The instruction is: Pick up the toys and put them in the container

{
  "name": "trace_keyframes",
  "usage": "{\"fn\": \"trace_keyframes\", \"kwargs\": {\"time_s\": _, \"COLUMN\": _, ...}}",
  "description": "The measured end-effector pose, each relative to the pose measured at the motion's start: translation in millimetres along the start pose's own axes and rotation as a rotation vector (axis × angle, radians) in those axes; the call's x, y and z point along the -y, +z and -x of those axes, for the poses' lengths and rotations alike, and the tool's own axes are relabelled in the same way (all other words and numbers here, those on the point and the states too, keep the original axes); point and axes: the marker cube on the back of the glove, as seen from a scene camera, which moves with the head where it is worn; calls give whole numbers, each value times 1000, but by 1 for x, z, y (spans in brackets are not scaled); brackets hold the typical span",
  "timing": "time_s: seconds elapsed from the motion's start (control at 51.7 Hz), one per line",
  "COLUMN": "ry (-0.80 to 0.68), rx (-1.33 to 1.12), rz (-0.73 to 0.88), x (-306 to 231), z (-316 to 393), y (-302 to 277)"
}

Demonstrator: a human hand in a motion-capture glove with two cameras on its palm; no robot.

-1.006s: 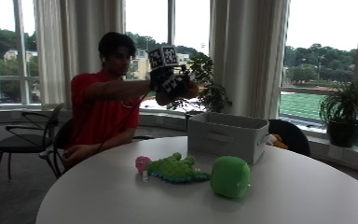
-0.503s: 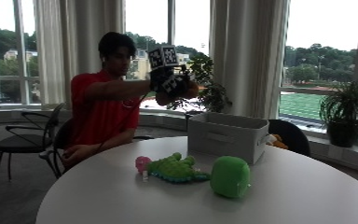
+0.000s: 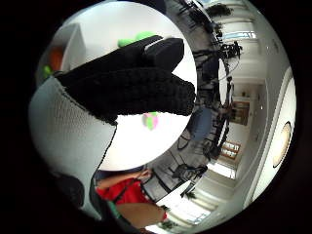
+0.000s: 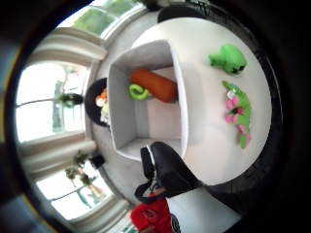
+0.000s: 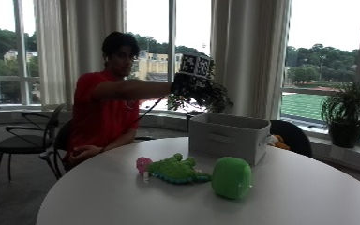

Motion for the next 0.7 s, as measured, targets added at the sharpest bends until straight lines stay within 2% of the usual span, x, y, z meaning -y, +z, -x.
{"fn": "trace_keyframes", "kwargs": {"time_s": 0.309, "ry": 121, "rx": 24, "rz": 119, "x": -23, "z": -111, "y": 58}}
{"fn": "trace_keyframes", "kwargs": {"time_s": 0.522, "ry": 188, "rx": 74, "rz": 90, "x": -21, "z": -169, "y": 87}}
{"fn": "trace_keyframes", "kwargs": {"time_s": 0.696, "ry": 218, "rx": 92, "rz": 112, "x": -21, "z": -186, "y": 107}}
